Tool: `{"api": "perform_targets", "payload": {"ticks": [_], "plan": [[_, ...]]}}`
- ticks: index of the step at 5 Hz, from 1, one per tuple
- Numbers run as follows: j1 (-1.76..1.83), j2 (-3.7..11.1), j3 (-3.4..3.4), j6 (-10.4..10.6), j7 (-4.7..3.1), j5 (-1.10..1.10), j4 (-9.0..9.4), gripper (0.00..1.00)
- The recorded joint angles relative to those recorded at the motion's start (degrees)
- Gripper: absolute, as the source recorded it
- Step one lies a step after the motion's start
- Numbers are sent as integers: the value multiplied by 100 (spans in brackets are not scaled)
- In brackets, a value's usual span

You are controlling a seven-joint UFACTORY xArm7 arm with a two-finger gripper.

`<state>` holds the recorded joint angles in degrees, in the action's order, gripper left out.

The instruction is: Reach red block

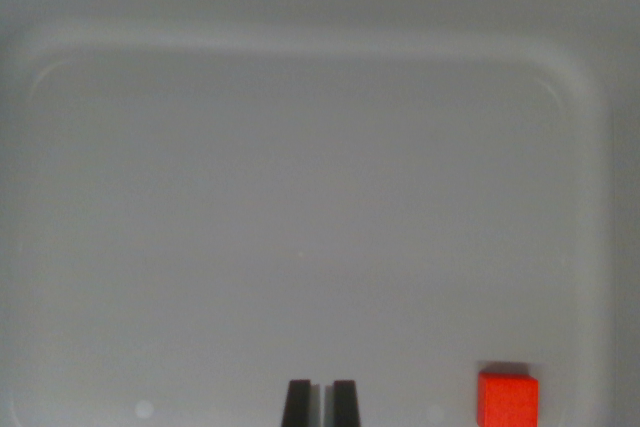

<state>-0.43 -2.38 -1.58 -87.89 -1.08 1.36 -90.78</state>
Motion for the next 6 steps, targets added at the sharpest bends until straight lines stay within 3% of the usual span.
{"api": "perform_targets", "payload": {"ticks": [3,6], "plan": [[-9,8,9,49,3,2,42,0],[-41,38,43,232,15,9,202,0]]}}
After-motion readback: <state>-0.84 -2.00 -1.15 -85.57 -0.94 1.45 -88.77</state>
